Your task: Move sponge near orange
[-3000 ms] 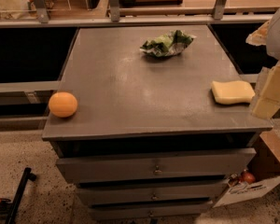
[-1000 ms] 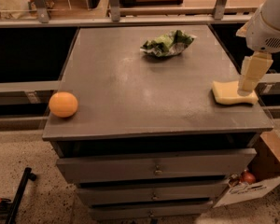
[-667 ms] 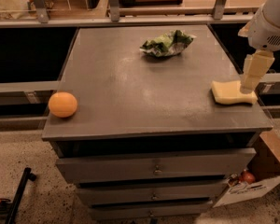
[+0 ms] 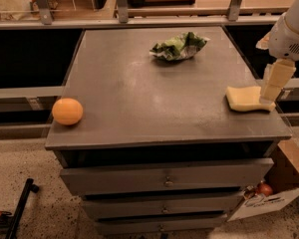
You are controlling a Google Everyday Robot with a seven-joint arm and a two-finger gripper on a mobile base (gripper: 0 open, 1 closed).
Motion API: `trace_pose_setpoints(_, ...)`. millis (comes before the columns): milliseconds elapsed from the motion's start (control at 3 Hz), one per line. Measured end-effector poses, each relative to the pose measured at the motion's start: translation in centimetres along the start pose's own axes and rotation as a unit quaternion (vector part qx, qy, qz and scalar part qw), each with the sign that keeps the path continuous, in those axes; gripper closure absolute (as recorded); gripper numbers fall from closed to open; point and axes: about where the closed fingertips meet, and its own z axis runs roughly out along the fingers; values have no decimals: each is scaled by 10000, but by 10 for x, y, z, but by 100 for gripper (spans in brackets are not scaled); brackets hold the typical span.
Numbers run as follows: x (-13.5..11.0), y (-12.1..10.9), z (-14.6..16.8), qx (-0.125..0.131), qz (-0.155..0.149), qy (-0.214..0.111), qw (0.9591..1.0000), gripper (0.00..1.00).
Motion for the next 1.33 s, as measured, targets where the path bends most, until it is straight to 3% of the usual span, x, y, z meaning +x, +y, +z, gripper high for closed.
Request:
trace_pose_setpoints(667,2,27,33,-341,-114,-366,9987,0)
trace_pose_setpoints(1333,9,35,48,-465,-139,-331,9983,41)
